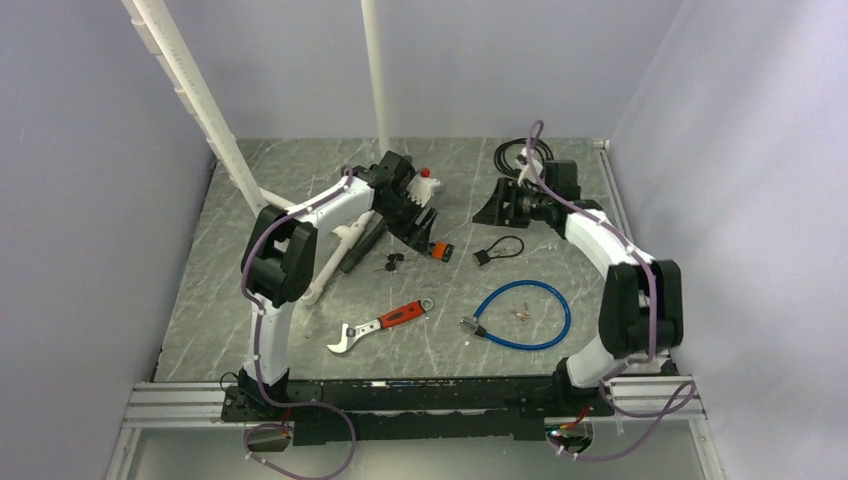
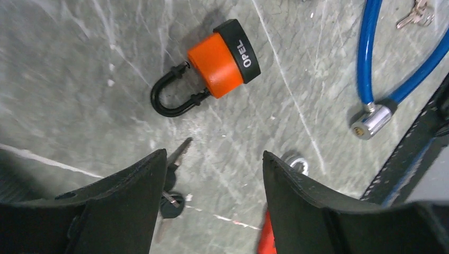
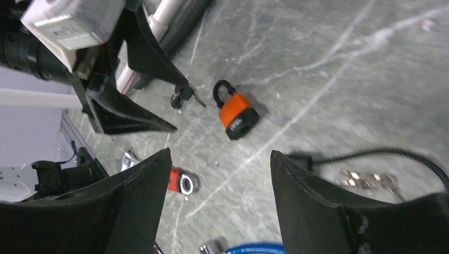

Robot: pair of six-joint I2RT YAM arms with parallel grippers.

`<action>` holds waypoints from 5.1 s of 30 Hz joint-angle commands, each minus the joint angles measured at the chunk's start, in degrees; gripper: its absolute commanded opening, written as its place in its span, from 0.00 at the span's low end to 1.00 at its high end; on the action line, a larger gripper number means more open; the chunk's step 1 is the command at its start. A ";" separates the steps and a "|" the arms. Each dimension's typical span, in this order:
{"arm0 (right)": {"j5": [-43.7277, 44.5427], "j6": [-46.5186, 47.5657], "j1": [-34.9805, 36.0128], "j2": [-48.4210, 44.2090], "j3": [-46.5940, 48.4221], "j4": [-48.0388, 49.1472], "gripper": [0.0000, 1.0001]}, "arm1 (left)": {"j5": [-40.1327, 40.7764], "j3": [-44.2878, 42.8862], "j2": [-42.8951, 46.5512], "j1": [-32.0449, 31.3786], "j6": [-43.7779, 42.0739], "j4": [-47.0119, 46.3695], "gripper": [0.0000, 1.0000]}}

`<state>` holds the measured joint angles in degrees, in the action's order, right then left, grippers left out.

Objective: Lock with the key
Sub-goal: Place the lock at the center of the board, then pick up the key from the center of the board.

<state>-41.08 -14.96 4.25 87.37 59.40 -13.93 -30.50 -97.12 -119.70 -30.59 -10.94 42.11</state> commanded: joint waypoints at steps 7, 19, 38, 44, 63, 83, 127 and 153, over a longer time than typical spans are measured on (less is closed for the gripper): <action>-2.01 -2.53 8.53 17.01 11.91 7.44 0.67 | -4.65 2.77 0.19 1.27 26.99 -11.44 0.74; 16.23 14.38 18.69 23.16 25.14 -14.83 0.75 | -4.33 18.15 21.51 3.61 20.31 -20.77 0.93; 32.57 23.38 28.90 31.82 29.23 -23.01 0.77 | 6.62 34.15 38.68 3.61 16.91 -28.95 0.99; 33.08 24.78 28.94 32.65 30.84 -26.30 0.74 | 6.54 32.11 36.75 3.61 13.96 -24.86 0.99; 28.38 16.89 25.21 24.04 28.20 -23.56 0.00 | 12.19 30.09 27.08 -2.76 -1.25 -20.59 0.79; 12.77 1.78 12.24 10.18 21.82 -12.76 0.00 | -6.17 28.60 24.20 2.81 -48.91 -12.08 0.63; 2.90 -26.36 -1.38 -4.37 9.90 8.65 0.00 | -2.40 7.75 7.79 -1.53 -36.28 1.58 0.00; -1.15 -73.87 -9.27 -3.48 5.12 16.05 0.00 | -10.89 -13.99 9.80 -4.13 35.70 -21.43 0.00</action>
<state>-42.04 -83.61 -5.06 85.21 63.68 5.45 -42.96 -107.83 -109.12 -32.84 19.94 24.27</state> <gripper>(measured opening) 0.466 0.021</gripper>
